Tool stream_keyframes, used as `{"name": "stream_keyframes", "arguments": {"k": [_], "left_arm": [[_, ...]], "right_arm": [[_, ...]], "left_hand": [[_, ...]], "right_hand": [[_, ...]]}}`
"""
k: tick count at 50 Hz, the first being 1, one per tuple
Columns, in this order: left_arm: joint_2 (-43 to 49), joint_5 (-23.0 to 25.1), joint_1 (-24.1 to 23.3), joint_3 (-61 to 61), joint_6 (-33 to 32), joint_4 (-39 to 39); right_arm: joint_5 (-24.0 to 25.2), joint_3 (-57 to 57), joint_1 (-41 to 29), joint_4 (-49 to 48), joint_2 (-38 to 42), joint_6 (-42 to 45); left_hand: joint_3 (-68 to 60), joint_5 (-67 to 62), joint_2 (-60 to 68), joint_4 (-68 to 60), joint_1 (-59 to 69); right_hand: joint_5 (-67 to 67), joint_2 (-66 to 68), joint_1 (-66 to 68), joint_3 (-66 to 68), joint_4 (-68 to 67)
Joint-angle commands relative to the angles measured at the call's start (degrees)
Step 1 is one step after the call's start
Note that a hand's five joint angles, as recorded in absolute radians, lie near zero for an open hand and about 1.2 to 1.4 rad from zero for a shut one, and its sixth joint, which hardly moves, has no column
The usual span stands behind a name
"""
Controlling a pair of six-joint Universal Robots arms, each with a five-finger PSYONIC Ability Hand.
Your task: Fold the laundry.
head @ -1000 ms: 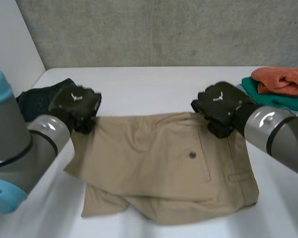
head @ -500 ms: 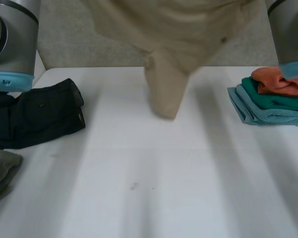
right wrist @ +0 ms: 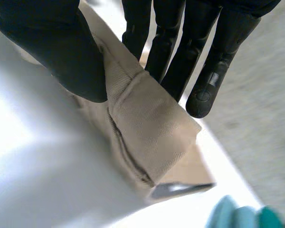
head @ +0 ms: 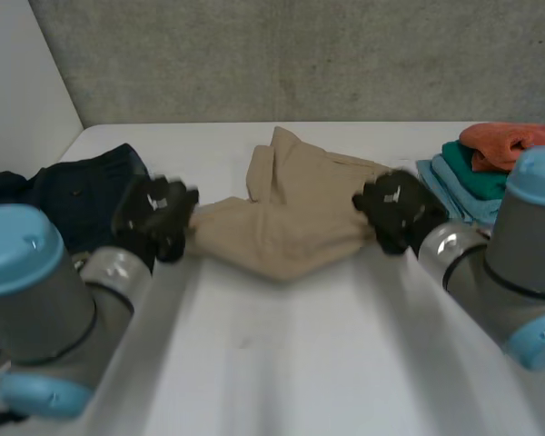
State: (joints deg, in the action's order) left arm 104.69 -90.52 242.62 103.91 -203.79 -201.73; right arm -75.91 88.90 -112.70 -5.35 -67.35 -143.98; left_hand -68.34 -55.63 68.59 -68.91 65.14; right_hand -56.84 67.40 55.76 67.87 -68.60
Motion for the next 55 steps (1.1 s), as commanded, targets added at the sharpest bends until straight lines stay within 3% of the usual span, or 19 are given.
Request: {"name": "stream_keyframes", "arguments": {"k": [1, 7, 16, 21, 27, 33, 38, 47, 50, 55], "left_arm": [[-6.33, -0.18, -0.66, 6.82, -9.76, 7.64], [-16.00, -0.53, -0.66, 10.00, -13.64, 16.26], [-29.54, -0.36, -0.84, 10.53, -14.35, 38.94], [-30.87, -0.18, -1.10, 10.70, -14.35, 41.24], [-22.53, -0.44, -1.19, 11.58, -14.35, 32.55], [-9.70, -0.71, -1.19, 7.64, -14.35, 24.81], [1.99, -2.11, -1.01, -2.37, -14.44, 20.68], [9.74, -10.29, -0.75, -28.13, -14.61, 13.74], [9.48, -10.55, -0.40, -37.35, -14.88, 6.89], [9.13, -11.08, 0.57, -49.66, -19.17, -11.45]], "right_arm": [[1.65, 2.94, 0.11, 11.57, -1.64, 5.29], [2.17, 5.31, 0.11, 25.62, -8.57, 11.25], [2.17, 9.97, 2.30, 38.65, -19.48, 19.96], [2.26, 11.02, 3.27, 40.24, -23.53, 21.64], [2.26, 12.87, 3.18, 38.84, -21.87, 21.90], [1.38, 11.03, 3.01, 31.28, -11.76, 21.73], [0.24, 4.89, 2.57, 27.59, -6.05, 20.67], [-4.42, -19.69, 2.48, 18.11, 0.02, 13.83], [-4.51, -27.09, 2.48, 13.36, 0.90, 12.77], [-5.21, -43.26, 2.48, -3.85, 2.48, 9.60]], "left_hand": [[-11.66, -14.37, 11.41, -11.09, 14.86], [-11.66, -14.37, 11.41, -11.09, 14.86], [-11.66, -14.37, 11.41, -11.09, 14.86], [-11.66, -14.37, 11.41, -11.09, 14.86], [-11.66, -14.37, 11.41, -11.09, 14.86], [-11.66, -14.37, 11.41, -11.09, 14.86], [-11.66, -14.37, 11.41, -11.09, 14.86], [-11.66, -14.37, 11.41, -11.09, 14.86], [-11.66, -14.37, 11.41, -11.09, 14.86], [-11.66, -14.37, 11.41, -11.09, 14.86]], "right_hand": [[-13.16, 12.60, 24.24, 12.13, -11.40], [-13.16, 12.60, 24.24, 12.13, -11.40], [-13.16, 12.60, 24.24, 12.13, -11.40], [-13.16, 12.60, 24.24, 12.13, -11.40], [-13.16, 12.60, 24.24, 12.13, -11.40], [-13.16, 12.60, 24.24, 12.13, -11.40], [-13.16, 12.60, 24.24, 12.13, -11.40], [-13.16, 12.60, 24.24, 12.13, -11.40], [-13.16, 12.60, 24.24, 12.13, -11.40], [-13.16, 12.60, 24.24, 12.13, -11.40]]}}
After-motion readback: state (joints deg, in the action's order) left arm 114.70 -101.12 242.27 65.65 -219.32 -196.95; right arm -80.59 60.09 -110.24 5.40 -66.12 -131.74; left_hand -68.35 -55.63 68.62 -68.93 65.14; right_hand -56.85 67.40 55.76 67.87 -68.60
